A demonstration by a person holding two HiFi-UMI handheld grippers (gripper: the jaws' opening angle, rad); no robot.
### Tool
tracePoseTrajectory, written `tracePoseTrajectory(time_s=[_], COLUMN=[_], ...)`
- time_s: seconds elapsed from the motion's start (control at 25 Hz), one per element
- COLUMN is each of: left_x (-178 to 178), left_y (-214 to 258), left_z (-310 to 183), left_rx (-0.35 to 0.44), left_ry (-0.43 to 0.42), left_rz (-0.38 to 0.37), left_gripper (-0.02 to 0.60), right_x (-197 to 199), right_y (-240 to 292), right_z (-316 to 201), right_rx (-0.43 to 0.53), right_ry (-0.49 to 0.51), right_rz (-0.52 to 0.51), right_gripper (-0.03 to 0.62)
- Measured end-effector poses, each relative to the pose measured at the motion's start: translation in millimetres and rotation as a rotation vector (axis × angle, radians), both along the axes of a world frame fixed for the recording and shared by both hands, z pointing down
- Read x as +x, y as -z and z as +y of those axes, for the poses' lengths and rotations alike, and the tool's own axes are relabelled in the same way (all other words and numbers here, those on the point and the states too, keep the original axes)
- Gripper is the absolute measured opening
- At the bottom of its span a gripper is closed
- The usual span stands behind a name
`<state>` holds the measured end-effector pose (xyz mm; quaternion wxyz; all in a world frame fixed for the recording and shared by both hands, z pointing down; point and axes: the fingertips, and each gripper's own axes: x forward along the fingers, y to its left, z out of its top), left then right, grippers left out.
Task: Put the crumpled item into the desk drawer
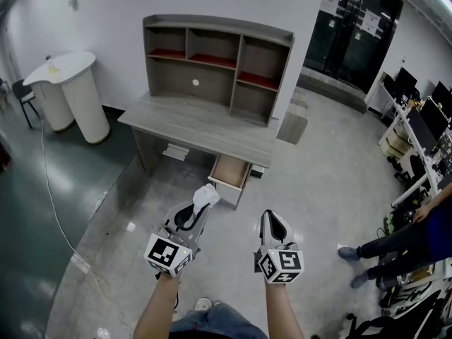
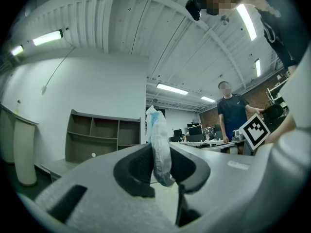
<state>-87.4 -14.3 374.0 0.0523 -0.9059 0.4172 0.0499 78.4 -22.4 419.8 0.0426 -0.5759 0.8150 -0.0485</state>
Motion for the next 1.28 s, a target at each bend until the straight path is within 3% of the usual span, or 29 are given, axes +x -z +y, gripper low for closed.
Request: tracePoseTrajectory(time_s=[0.48,1.04,1.28], left_x=[-2,31,46], left_y=[-19,-43,-64], left_z=[-47,-198,-237], left_rx=[-0.029,-0.063,-0.131], left_ry=[0.003,0.075,0.107], left_rz=[-0.004,-0.023,-0.037], left_gripper=[0.054,0.054,0.054], right_x=[5,26,29], right_y=[-17,-30,-43], right_z=[-43,-213,-267], right_rx=[-0.02,-0.024,-0.068], right_ry=[-0.012,0.082,0.145], right_rz=[-0.01,-0.02,-0.047], right_gripper=[0.009,0.009,0.009])
